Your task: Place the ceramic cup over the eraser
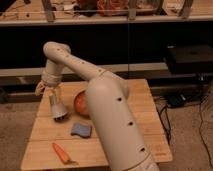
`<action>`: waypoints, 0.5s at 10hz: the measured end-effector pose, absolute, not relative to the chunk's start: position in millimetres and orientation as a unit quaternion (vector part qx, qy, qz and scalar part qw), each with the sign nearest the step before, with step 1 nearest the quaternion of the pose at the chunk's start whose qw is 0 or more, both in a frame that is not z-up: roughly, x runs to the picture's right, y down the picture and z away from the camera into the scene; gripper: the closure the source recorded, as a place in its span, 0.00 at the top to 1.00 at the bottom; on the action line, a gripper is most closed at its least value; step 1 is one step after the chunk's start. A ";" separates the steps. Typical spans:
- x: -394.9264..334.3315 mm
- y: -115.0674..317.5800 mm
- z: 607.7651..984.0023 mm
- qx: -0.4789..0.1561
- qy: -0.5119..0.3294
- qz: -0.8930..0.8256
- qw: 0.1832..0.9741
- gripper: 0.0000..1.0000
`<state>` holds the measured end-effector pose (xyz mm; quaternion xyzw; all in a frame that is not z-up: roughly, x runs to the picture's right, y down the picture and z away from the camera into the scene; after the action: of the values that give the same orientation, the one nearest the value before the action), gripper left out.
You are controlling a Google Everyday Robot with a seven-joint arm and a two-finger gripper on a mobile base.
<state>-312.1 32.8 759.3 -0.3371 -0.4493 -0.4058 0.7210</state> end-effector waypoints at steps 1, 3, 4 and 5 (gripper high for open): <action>-312.4 33.2 758.4 -0.336 -0.452 -0.408 0.719 0.80; -313.9 31.4 755.0 -0.314 -0.481 -0.416 0.705 0.80; -311.9 30.4 753.8 -0.302 -0.500 -0.415 0.697 0.80; -310.0 29.0 752.6 -0.290 -0.519 -0.415 0.689 0.80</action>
<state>-310.0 29.0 752.6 -0.2904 -0.5185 -0.4151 0.6889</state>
